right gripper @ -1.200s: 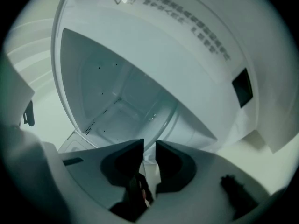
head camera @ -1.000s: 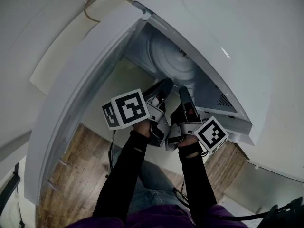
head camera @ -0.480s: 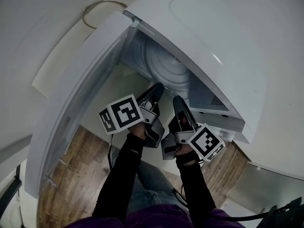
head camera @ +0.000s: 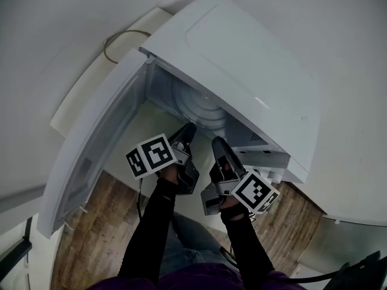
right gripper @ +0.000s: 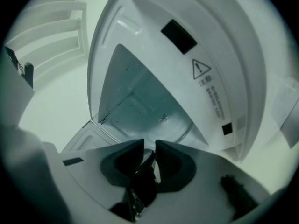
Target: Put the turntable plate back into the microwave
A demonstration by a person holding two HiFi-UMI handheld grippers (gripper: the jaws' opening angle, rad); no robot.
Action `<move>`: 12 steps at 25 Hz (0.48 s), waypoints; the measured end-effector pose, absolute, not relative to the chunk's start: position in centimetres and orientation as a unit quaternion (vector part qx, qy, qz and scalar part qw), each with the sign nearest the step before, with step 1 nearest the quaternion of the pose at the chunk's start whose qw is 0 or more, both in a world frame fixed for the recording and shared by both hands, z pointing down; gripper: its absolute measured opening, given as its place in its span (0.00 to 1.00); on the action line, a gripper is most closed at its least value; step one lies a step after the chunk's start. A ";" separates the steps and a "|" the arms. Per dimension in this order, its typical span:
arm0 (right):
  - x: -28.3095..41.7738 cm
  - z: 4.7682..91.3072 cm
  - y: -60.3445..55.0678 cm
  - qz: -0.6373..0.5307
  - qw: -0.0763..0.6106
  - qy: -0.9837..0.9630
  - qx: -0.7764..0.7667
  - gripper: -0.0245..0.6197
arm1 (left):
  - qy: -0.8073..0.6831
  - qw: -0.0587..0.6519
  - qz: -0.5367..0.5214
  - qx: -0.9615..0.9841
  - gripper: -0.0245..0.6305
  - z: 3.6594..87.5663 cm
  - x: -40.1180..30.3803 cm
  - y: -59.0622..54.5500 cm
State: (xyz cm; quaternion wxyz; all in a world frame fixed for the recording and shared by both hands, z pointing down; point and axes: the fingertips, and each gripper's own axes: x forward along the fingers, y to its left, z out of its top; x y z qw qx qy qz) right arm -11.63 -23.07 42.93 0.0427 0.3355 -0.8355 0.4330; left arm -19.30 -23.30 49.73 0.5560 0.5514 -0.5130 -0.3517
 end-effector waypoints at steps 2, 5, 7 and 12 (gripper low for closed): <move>-11.4 42.9 -22.9 0.435 0.044 -0.835 0.334 0.16 | -0.540 0.546 -0.320 0.554 0.09 49.6 -19.4 -23.2; -11.4 42.7 -22.5 0.436 0.046 -0.837 0.327 0.16 | -0.588 0.524 -0.260 0.558 0.10 49.5 -19.7 -22.9; -11.5 42.5 -22.4 0.437 0.047 -0.838 0.323 0.16 | -0.609 0.514 -0.235 0.556 0.10 49.5 -20.0 -22.8; -11.6 41.3 -22.2 0.419 0.053 -0.851 0.312 0.16 | -0.649 0.484 -0.186 0.557 0.17 48.9 -20.3 -21.7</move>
